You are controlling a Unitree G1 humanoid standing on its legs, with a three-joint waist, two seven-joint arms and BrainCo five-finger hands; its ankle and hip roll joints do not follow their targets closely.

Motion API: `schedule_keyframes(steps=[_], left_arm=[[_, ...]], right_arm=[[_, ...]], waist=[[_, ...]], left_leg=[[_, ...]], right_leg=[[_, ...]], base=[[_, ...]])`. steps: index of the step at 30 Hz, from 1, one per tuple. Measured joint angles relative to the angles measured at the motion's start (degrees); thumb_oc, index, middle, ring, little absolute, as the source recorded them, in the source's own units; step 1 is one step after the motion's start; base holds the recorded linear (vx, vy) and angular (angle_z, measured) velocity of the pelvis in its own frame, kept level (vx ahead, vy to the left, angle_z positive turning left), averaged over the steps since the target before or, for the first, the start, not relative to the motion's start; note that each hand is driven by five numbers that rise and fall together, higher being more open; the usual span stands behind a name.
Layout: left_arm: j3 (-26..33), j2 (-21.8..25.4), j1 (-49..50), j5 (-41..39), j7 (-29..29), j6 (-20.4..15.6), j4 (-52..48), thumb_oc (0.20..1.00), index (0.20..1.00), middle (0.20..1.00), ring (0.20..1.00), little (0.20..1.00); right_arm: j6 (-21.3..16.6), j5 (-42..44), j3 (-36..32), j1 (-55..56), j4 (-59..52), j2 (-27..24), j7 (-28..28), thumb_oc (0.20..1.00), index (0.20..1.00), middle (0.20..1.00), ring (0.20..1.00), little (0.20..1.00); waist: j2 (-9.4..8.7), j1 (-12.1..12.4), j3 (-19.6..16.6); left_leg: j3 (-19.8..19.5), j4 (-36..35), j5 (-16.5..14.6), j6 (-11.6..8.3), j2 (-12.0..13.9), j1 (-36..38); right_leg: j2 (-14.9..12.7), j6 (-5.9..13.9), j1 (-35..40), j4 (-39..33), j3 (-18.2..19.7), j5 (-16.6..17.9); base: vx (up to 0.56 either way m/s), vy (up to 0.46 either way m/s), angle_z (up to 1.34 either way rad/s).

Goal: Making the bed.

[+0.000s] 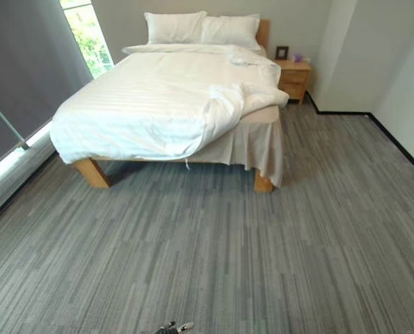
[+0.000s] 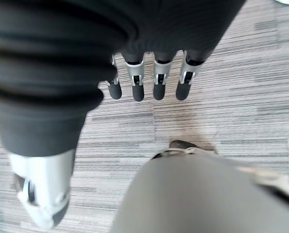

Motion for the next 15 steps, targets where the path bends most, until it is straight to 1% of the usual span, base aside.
schedule_keyframes(steps=[8, 12, 15], left_arm=[[0.0, 0.04, -0.43, 2.08, 0.08, 0.04, 0.37, 1.0, 1.0, 1.0, 1.0, 1.0], [-0.18, -0.05, -0.83, 2.54, 0.19, 0.2, 2.07, 1.0, 1.0, 1.0, 1.0, 1.0], [-0.91, 0.07, -2.17, 3.95, 0.72, 1.34, 1.91, 1.0, 1.0, 1.0, 1.0, 1.0]], right_arm=[[0.04, -0.03, -1.74, -0.01, 0.04, -0.54, 0.0, 1.0, 1.0, 1.0, 1.0, 1.0], [0.09, -0.13, -1.63, -0.51, -0.18, -0.54, 0.02, 1.0, 1.0, 1.0, 1.0, 1.0], [0.9, -0.31, -1.51, -1.32, -0.37, -0.97, -0.02, 1.0, 1.0, 1.0, 1.0, 1.0]], waist=[[0.18, -0.18, 0.66], [0.21, -1.35, 0.77], [0.26, -1.53, 0.81]], left_leg=[[0.44, -0.05, -0.09, -0.11, 0.2, 0.12], [0.94, -0.06, -0.14, -0.17, 0.3, 0.31], [1.57, -0.09, -0.16, -0.19, 0.38, 0.63]], right_leg=[[0.24, 0.2, 0.22, -0.59, 0.39, 0.03], [0.31, 0.14, 0.28, -0.68, 0.68, 0.04], [0.45, 0.05, 0.25, -0.69, 1.47, 0.1]], base=[[0.01, 0.0, -0.01], [0.01, 0.005, -0.04], [0.01, 0.019, -0.12]])
